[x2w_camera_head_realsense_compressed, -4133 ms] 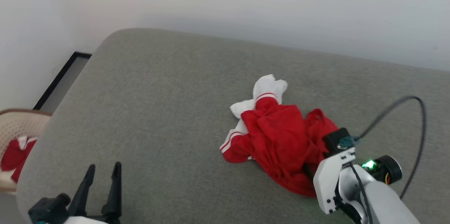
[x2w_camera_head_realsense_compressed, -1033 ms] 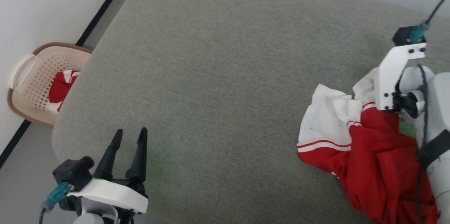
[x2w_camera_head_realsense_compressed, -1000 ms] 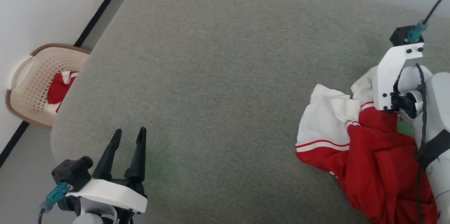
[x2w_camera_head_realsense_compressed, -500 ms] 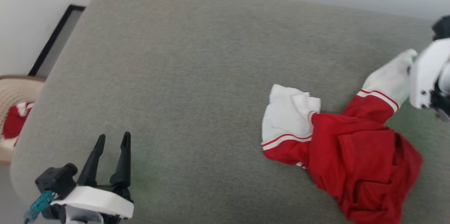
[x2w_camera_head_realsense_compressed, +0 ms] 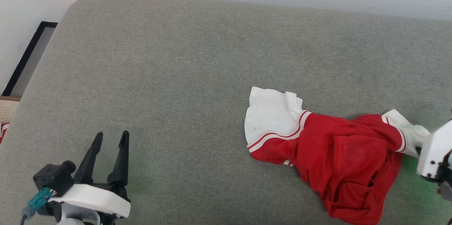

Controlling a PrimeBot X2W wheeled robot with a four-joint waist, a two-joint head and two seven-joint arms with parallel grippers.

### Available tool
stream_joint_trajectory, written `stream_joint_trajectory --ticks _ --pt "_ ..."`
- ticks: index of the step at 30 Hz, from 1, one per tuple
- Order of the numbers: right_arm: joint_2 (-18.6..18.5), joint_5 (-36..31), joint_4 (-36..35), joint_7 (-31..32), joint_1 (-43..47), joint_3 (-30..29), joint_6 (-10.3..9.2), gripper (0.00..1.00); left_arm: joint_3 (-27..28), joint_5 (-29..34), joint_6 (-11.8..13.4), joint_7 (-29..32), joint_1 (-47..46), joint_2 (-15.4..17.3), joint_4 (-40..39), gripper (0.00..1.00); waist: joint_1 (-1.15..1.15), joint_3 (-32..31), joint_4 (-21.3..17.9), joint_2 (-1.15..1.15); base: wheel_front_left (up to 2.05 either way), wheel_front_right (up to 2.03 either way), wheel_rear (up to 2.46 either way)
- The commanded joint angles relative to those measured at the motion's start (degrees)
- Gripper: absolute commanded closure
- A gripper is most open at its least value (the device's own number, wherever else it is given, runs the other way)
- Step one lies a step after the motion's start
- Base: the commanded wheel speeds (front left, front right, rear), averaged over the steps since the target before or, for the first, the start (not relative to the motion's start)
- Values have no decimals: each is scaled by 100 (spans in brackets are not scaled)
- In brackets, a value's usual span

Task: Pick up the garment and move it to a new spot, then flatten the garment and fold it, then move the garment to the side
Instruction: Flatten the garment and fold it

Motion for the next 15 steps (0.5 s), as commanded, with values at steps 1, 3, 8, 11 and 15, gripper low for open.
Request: stream_joint_trajectory --ticks 1,3,8,11,15 --pt "163 -82 91 -35 41 -67 -1 65 -40 -8 -15 -31 -106 54 25 0 0 -2 -30 0 0 0 0" --pt "317 -236 237 -107 5 -163 -2 0 -134 -51 -15 -31 -146 141 63 0 0 -15 -72 0 0 0 0" --pt "488 -448 354 -367 -153 -89 -2 0 -438 -255 -15 0 -350 401 135 0 0 -82 -208 0 0 0 0" --pt "535 -397 209 -584 -200 36 -1 0 -589 -387 -15 122 -509 615 83 0 0 -133 -335 0 0 0 0" --pt "579 -358 -1 -839 -171 146 -2 0 -771 -510 -15 305 -700 821 5 0 0 -176 -483 0 0 0 0"
